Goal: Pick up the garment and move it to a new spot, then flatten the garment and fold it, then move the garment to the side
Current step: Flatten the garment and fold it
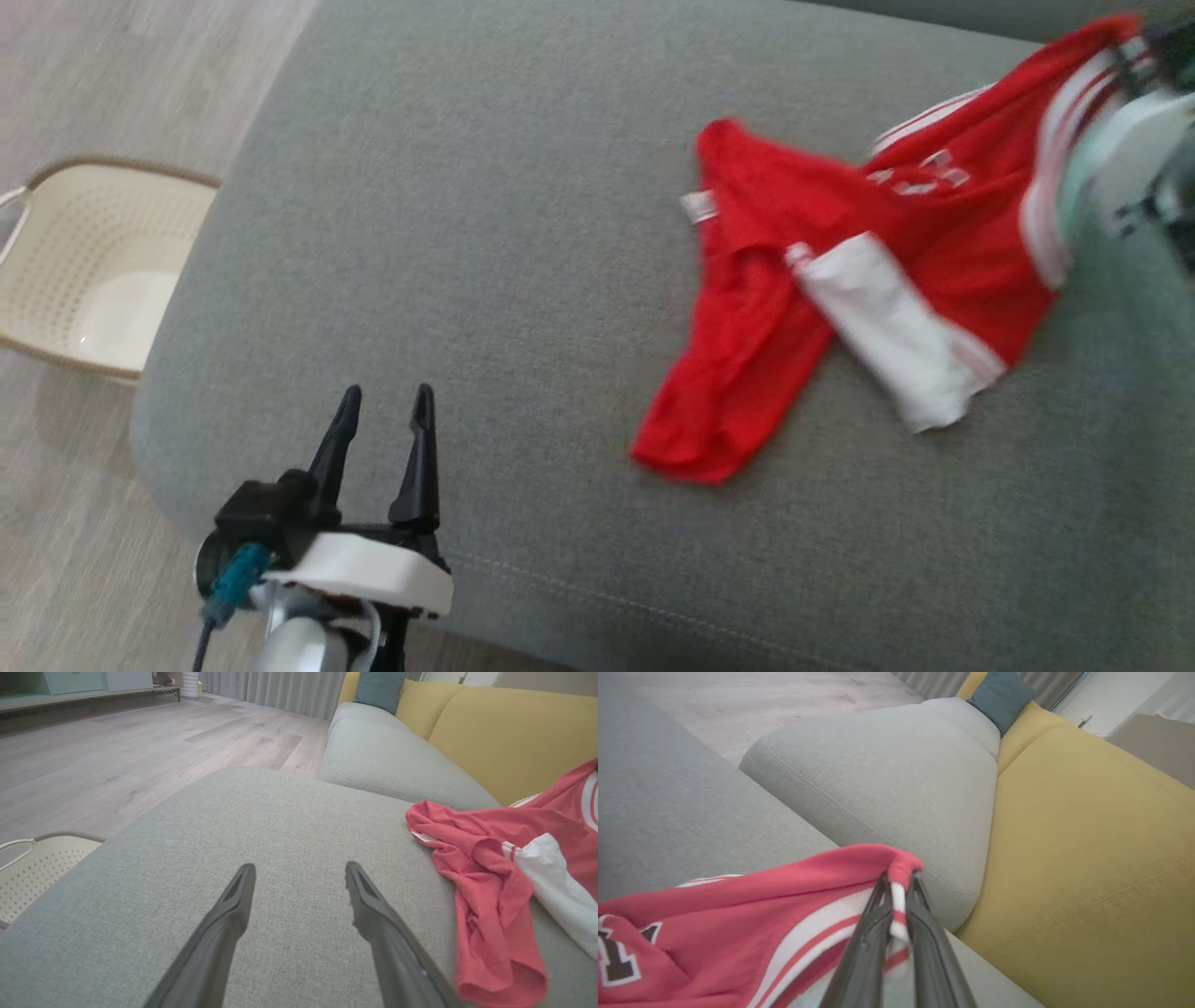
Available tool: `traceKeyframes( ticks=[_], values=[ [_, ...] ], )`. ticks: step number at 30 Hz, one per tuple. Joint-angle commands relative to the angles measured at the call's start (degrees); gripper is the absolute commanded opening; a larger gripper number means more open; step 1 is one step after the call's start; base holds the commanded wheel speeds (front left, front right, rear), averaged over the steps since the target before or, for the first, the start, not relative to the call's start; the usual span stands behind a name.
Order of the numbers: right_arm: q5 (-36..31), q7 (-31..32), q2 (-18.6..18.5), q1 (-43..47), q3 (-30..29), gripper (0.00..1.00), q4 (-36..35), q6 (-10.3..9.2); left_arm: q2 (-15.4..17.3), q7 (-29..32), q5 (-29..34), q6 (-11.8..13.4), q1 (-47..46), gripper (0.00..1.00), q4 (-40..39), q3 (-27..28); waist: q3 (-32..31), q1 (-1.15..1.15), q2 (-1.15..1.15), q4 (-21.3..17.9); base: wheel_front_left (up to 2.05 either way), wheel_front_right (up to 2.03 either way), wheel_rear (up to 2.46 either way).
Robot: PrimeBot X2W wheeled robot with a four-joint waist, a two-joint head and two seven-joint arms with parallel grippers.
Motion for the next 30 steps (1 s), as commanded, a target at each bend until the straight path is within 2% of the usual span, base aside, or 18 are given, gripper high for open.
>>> traceKeyframes(
  ticks=[1, 4, 5, 6, 7, 13, 18, 21, 25, 30],
  values=[
    [-1.6, 0.6, -1.7, -3.1, -0.7, 0.00, -1.2, 0.37, 0.0, -0.7, 0.0, -0.2, -2.7, 1.00, -1.4, 1.1, 1.3, 0.00, 0.00, 1.6, 0.00, 0.00, 0.00],
    [-3.5, 0.8, -3.6, -4.7, -2.5, 0.00, -1.0, 0.37, 0.0, -0.7, 0.0, -0.4, -3.4, 1.00, -1.3, 0.4, 2.2, 0.00, 0.00, 2.7, 0.00, 0.00, 0.00],
    [-3.9, 0.6, -4.0, -5.0, -3.6, 0.14, -1.2, 0.37, 0.0, -0.7, 0.0, -0.4, -3.5, 1.00, -1.3, 0.3, 2.5, 0.00, 0.00, 2.9, 0.00, 0.00, 0.00],
    [-4.5, 0.7, -4.3, -5.1, -4.5, 0.75, -1.1, 0.37, 0.0, -0.7, 0.0, -0.4, -3.6, 1.00, -1.3, 0.1, 2.7, 0.00, 0.00, 3.1, 0.00, 0.00, 0.00],
    [-5.1, 0.9, -4.4, -5.0, -5.3, 1.00, -1.0, 0.37, 0.0, -0.7, -0.1, -0.3, -3.7, 1.00, -1.3, 0.1, 2.8, 0.00, 0.00, 3.1, 0.00, 0.00, 0.00],
    [-8.0, -0.5, -2.7, -3.3, -9.4, 1.00, -1.2, 0.37, 0.0, -0.7, 0.0, 0.2, -3.6, 1.00, -1.4, 0.2, 2.2, 0.00, 0.00, 1.7, 0.00, 0.00, 0.00],
    [-8.4, -3.5, 0.1, -2.2, -9.6, 1.00, -0.4, 0.37, 0.0, -0.7, 0.3, 0.3, -3.1, 1.00, -1.6, 0.8, 0.5, 0.00, 0.00, -0.6, 0.00, 0.00, 0.00],
    [-6.6, -6.2, 3.9, -1.4, -7.7, 1.00, 1.6, 0.37, 0.0, -0.7, 0.4, 0.3, -2.5, 1.00, -1.7, 1.2, -1.0, 0.00, 0.00, -2.5, 0.00, 0.00, 0.00],
    [-3.5, -8.3, 8.9, 0.8, -2.1, 1.00, 3.9, 0.37, 0.0, -0.7, 0.6, 0.5, -2.0, 1.00, -2.0, 1.6, -2.2, 0.00, 0.00, -4.5, 0.00, 0.00, 0.00],
    [2.1, -9.2, 13.0, 4.3, 6.7, 1.00, 4.9, 0.37, 0.0, -0.7, 1.0, 0.3, -1.9, 1.00, -2.3, 1.7, -1.6, 0.00, 0.00, -5.2, 0.00, 0.00, 0.00]
  ],
)
